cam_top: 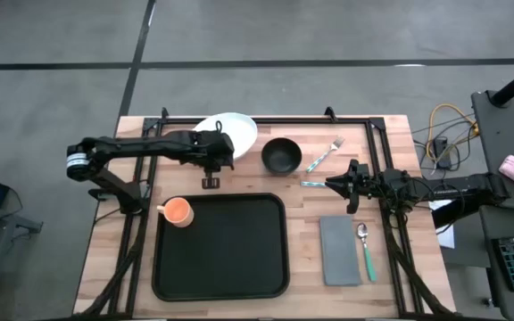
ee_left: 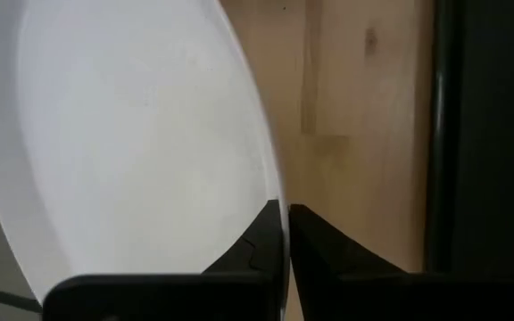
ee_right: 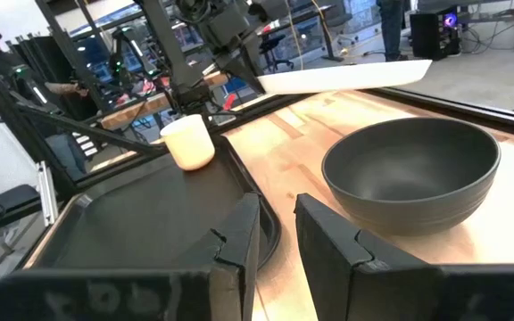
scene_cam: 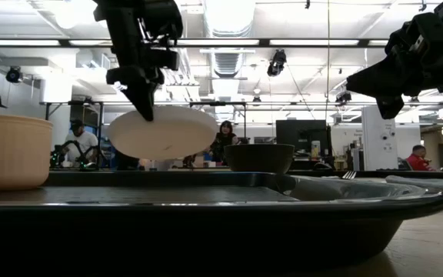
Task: Set up tray
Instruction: Put the white plate on the black serving tray to the bottom right of the orange cup
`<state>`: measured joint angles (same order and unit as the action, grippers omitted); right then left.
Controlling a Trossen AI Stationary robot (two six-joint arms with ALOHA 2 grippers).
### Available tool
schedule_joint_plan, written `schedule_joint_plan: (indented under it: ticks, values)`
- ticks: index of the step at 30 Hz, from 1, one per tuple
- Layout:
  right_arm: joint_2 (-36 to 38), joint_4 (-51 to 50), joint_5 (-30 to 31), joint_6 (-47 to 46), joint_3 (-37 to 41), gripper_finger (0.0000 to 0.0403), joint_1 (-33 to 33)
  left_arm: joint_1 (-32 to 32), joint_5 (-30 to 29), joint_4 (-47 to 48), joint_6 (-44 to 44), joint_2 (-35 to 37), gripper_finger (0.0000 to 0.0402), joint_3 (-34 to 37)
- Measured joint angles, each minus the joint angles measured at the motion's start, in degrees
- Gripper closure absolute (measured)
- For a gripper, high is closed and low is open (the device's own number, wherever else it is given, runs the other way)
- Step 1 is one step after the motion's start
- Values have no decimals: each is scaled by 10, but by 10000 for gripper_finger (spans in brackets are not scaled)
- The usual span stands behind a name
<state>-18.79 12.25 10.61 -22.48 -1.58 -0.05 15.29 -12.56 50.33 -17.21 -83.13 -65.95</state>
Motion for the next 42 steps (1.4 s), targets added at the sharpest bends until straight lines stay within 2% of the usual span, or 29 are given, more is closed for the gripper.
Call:
schedule_joint_plan:
  ticks: [4, 11, 19, 30, 35, 42]
  values:
    - [0, 0, 0, 0, 0, 335, 0, -22, 0, 6, 1, 7, 401, -5]
    - [0, 1, 0, 0, 0, 335, 0, -100, 1, 20, 10, 11, 401, -42]
    - [0, 2, 0, -4, 0, 335, 0, -197, 1, 27, 86, 11, 401, -72]
    - [0, 2, 16, -3, 0, 335, 0, -348, 5, 21, 205, 8, 401, -71]
    - [0, 1, 15, -1, 0, 335, 0, -388, 12, -2, 260, -12, 401, -71]
    - [0, 0, 15, 32, 0, 335, 0, -422, 11, -7, 265, -92, 401, -102]
